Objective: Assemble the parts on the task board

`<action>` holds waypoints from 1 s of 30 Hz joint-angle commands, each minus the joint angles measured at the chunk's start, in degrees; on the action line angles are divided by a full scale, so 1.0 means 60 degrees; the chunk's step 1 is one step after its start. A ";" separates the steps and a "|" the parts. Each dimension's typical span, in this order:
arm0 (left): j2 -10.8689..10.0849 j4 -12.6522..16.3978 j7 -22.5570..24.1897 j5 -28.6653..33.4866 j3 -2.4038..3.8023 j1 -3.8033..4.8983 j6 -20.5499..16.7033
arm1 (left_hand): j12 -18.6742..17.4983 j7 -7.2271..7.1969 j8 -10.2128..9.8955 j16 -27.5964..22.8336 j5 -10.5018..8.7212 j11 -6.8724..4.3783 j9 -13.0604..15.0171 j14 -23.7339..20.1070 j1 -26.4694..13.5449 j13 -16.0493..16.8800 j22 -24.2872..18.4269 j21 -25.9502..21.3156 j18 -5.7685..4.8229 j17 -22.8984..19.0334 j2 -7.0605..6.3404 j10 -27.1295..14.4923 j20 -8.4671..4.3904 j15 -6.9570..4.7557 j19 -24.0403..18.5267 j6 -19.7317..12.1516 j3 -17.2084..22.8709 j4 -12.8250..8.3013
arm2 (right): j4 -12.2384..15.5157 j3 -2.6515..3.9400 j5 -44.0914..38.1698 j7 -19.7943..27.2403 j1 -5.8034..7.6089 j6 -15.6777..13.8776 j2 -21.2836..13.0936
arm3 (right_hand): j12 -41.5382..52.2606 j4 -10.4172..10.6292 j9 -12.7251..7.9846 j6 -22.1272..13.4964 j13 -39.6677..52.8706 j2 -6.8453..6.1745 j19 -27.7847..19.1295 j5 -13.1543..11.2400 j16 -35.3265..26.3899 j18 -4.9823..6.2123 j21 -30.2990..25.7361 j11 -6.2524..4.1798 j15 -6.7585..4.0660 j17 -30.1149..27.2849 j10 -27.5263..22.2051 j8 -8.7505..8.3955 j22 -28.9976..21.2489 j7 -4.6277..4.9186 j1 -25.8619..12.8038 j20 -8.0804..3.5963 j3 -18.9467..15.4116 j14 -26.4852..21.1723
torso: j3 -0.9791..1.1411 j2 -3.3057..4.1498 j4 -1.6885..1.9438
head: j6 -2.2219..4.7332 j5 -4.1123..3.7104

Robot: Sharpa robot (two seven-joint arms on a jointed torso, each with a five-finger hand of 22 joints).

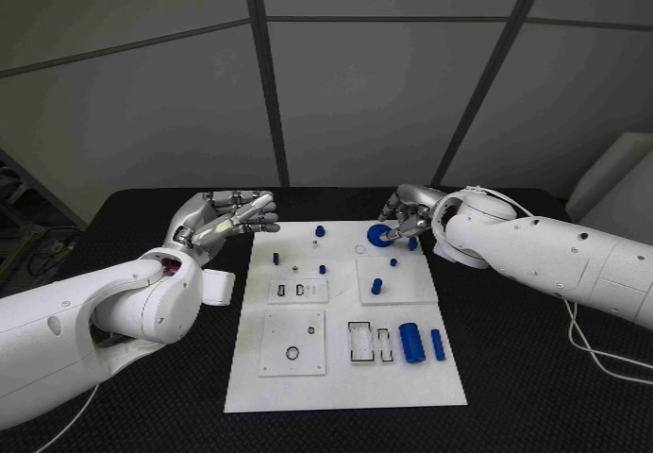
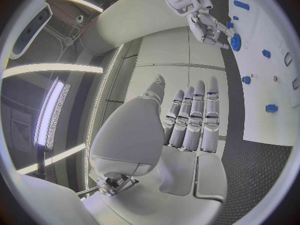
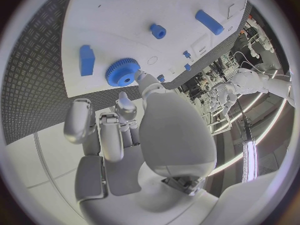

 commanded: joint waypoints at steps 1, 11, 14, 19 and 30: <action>0.0014 0.0005 0.0020 -0.0072 0.0009 0.0015 0.0117 | -0.0032 0.0037 -0.0030 -0.0046 -0.0052 0.0013 -0.0011 -0.0001 -0.0075 -0.0011 0.0015 0.0015 -0.0123 0.0009 -0.0002 -0.0053 0.0023 0.0063 -0.0015 -0.0039 0.0006 -0.0076 | -0.0102 0.0006 0.0048 -0.0044 0.0014 0.0440 0.0076 | 0.0030 0.0053 0.0013 -0.0080 0.0005 0.0004 0.0067 0.0057 0.0033 -0.0114 0.0033 0.0035 0.0061 0.1540 -0.0004 0.0055 0.0007 -0.0019 0.0114 0.0031 -0.0003 0.0829 | 0.0002 -0.0007 0.0000 | 0.0004 -0.0038; 0.0014 0.0006 0.0006 -0.0072 0.0009 0.0015 0.0107 | -0.0040 0.0045 -0.0040 -0.0051 -0.0051 0.0016 -0.0011 0.0004 -0.0072 -0.0012 0.0015 0.0015 -0.0122 0.0012 -0.0001 -0.0062 0.0023 0.0063 -0.0016 -0.0047 0.0003 -0.0088 | -0.0293 0.0005 -0.0149 -0.0006 0.0010 0.0715 0.0234 | -0.0004 0.0128 0.0033 -0.0101 -0.0011 0.0057 0.0040 0.0288 0.0031 -0.0109 0.0027 0.0044 0.0074 0.1530 -0.0114 0.0110 -0.0004 -0.0011 0.0224 0.0050 0.0005 0.0823 | 0.0004 -0.0010 -0.0003 | -0.0017 -0.0033; 0.0016 0.0008 0.0006 -0.0072 0.0009 0.0015 0.0107 | -0.0040 0.0045 -0.0040 -0.0051 -0.0051 0.0016 -0.0011 0.0004 -0.0072 -0.0012 0.0015 0.0015 -0.0122 0.0012 -0.0001 -0.0062 0.0023 0.0063 -0.0016 -0.0047 0.0003 -0.0088 | -0.0320 0.0005 -0.0181 -0.0009 0.0010 0.0760 0.0250 | 0.0005 0.0134 0.0037 -0.0093 0.0001 0.0068 0.0041 0.0306 0.0033 -0.0110 0.0029 0.0043 0.0074 0.1537 -0.0112 0.0121 0.0000 -0.0012 0.0236 0.0051 0.0011 0.0824 | 0.0007 -0.0005 0.0002 | -0.0021 -0.0030; 0.0015 0.0007 0.0007 -0.0072 0.0009 0.0015 0.0101 | -0.0046 0.0051 -0.0048 -0.0056 -0.0051 0.0020 -0.0012 0.0007 -0.0070 -0.0012 0.0016 0.0015 -0.0122 0.0015 0.0001 -0.0070 0.0023 0.0064 -0.0017 -0.0054 0.0001 -0.0098 | -0.0366 0.0005 -0.0209 -0.0021 0.0009 0.0832 0.0270 | 0.0044 0.0142 0.0046 -0.0076 0.0047 0.0087 0.0041 0.0335 0.0036 -0.0110 0.0032 0.0041 0.0073 0.1543 -0.0093 0.0143 0.0004 -0.0015 0.0264 0.0052 0.0024 0.0825 | 0.0008 -0.0006 -0.0010 | -0.0019 -0.0028; 0.0011 0.0004 0.0007 -0.0072 0.0009 0.0015 0.0094 | -0.0046 0.0051 -0.0048 -0.0056 -0.0051 0.0020 -0.0012 0.0007 -0.0070 -0.0012 0.0016 0.0015 -0.0122 0.0015 0.0001 -0.0070 0.0023 0.0064 -0.0017 -0.0054 0.0001 -0.0098 | -0.0431 0.0004 -0.0276 -0.0024 0.0008 0.0871 0.0278 | 0.0191 0.0111 0.0102 0.0086 0.0232 0.0241 0.0058 0.0457 0.0057 -0.0116 0.0059 0.0013 0.0053 0.1600 -0.0036 0.0298 0.0057 -0.0036 0.0484 0.0041 0.0207 0.0835 | 0.0016 -0.0005 -0.0006 | -0.0026 -0.0035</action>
